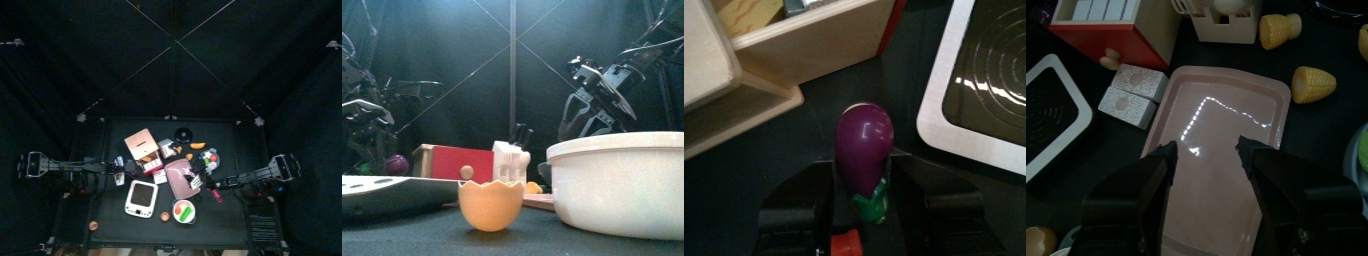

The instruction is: Place eggplant into drawer

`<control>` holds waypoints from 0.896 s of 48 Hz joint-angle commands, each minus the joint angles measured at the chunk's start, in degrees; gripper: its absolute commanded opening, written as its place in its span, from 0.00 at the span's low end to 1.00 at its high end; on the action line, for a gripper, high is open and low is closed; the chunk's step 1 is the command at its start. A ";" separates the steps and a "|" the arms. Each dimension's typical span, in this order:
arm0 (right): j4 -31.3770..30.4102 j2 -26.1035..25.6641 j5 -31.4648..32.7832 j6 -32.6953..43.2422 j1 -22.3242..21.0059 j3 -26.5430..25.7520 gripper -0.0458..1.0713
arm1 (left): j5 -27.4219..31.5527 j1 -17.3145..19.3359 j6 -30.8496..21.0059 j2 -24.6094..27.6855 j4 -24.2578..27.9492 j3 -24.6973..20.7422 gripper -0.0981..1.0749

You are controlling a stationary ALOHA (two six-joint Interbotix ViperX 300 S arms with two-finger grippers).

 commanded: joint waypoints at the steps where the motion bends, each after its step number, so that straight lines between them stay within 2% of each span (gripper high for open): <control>1: -0.18 -0.70 0.26 0.00 0.00 -0.26 0.82 | 0.00 -0.35 -0.09 -1.05 -1.49 -1.76 0.58; 10: 0.00 -0.70 0.26 0.00 0.18 -0.26 0.82 | 3.16 -2.20 0.09 -2.46 -5.36 -5.63 0.58; 16: 0.09 -0.70 0.26 0.00 0.00 -0.09 0.82 | 5.63 -4.04 0.00 -2.29 -5.80 -10.11 0.58; 25: 0.18 -0.70 0.26 0.00 -0.09 -0.09 0.82 | 6.15 -3.96 -0.09 0.09 -5.89 -15.47 0.58; 35: 0.09 -0.70 0.26 0.00 -0.09 0.35 0.82 | 5.80 -1.23 -0.09 4.92 -5.63 -19.07 0.58; 43: 0.09 -0.70 0.26 0.00 -0.26 0.44 0.82 | 3.52 3.43 -0.09 7.65 -4.83 -21.09 0.58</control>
